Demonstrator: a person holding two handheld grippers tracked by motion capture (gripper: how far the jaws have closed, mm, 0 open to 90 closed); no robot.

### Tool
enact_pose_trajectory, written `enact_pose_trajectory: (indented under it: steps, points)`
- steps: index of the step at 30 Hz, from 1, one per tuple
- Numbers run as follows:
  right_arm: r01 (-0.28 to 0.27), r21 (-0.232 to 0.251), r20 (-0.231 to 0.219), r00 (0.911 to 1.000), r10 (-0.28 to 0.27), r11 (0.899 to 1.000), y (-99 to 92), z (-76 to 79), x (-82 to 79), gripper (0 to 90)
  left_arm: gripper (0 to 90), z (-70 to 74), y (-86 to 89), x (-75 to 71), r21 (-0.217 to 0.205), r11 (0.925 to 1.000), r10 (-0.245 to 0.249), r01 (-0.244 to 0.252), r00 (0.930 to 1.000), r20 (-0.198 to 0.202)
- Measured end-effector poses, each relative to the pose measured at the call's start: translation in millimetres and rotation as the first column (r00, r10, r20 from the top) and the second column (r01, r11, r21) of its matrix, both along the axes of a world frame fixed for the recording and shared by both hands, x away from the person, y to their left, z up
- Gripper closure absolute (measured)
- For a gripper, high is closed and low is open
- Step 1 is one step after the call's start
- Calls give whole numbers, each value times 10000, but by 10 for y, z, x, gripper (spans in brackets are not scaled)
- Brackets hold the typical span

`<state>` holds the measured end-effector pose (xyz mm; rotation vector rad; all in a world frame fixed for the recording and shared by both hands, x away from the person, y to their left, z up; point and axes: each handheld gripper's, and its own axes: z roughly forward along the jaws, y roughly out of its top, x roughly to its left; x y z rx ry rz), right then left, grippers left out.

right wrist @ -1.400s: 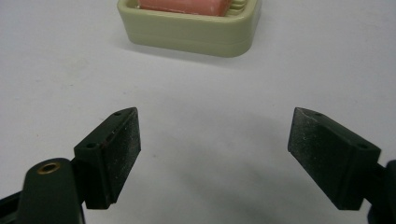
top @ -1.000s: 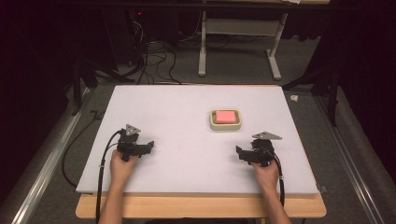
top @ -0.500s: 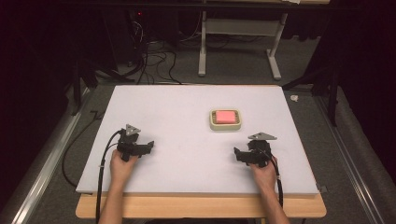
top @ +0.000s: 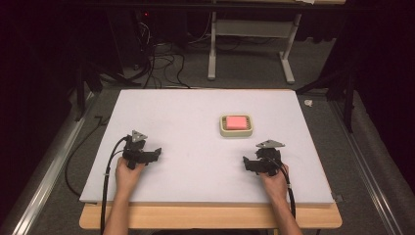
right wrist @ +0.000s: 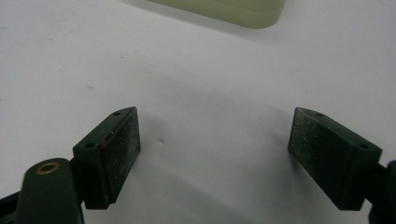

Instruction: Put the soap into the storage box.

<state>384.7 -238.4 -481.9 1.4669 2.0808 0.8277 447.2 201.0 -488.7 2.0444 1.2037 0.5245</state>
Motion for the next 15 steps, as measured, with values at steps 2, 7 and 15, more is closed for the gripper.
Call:
enact_pose_trajectory:
  steps: [2, 7, 15]
  points:
    - [-14, 5, 8, 10000, 14, 10000, 3, -3, 2, 175, 196, 0, 0, 0, 0, 10000, -2, 2, 10000, 0]
    - [-63, 74, -2, 10000, 63, 10000, 1, -14, 4, 165, 196, 0, 0, 0, 2, 10000, -2, 2, 10000, -1]
    - [-86, 128, -4, 10000, 86, 9999, -4, -17, 6, 164, 196, 0, 0, 0, 3, 10000, -3, 3, 10000, -1]
